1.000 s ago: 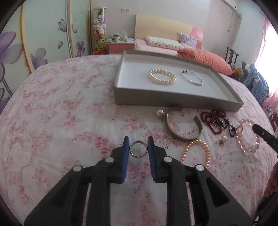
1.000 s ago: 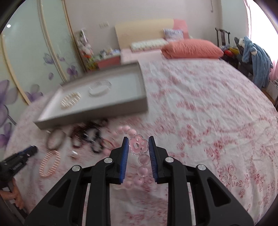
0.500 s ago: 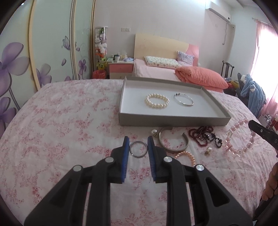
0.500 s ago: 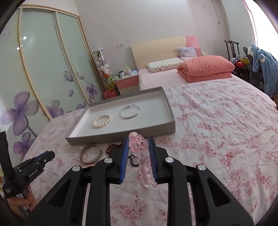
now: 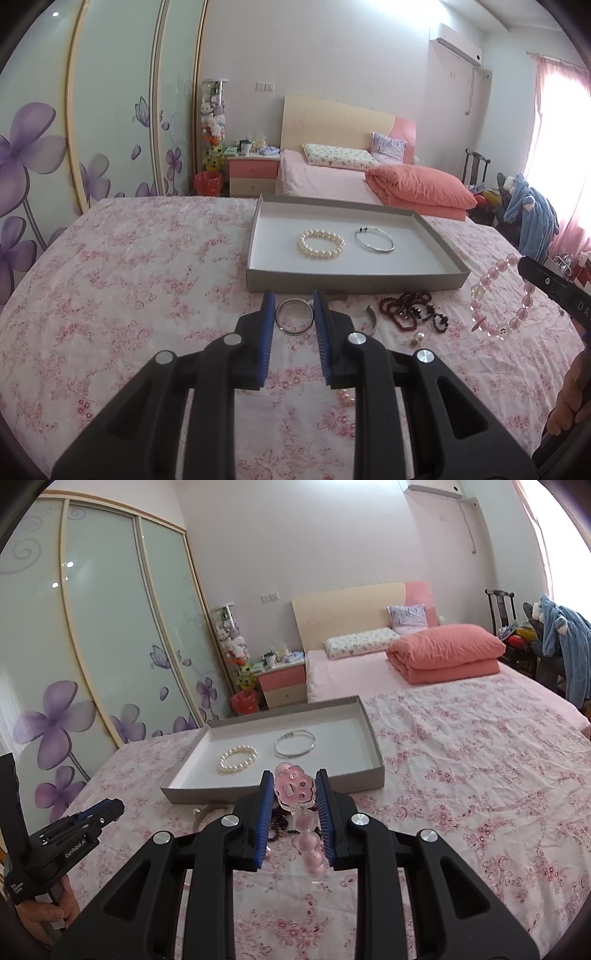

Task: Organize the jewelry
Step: 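Lift the pink bracelet toward the tray with the right tool while the left tool carries the ring, then lower the pink bracelet into the tray and open the right tool while the left tool releases the ring there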

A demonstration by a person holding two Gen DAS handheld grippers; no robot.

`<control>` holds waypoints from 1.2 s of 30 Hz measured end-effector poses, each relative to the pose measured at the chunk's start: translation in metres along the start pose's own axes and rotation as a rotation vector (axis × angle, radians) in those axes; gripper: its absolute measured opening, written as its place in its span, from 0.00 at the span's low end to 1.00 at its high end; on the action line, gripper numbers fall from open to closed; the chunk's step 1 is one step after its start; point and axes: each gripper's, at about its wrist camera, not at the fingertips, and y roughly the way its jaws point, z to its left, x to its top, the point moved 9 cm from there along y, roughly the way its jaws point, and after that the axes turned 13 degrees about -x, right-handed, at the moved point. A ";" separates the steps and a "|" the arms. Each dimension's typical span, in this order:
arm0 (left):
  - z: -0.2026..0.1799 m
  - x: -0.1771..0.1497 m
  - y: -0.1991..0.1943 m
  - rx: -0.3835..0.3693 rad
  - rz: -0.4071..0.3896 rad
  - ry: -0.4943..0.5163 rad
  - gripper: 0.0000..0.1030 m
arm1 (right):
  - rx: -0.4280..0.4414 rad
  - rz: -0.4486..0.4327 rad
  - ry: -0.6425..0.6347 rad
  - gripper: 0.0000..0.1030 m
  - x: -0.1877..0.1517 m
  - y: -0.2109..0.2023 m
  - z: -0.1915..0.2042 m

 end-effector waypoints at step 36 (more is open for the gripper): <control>-0.045 0.042 -0.059 0.039 -0.269 0.140 0.21 | -0.077 -0.350 -0.075 0.24 0.036 -0.060 0.025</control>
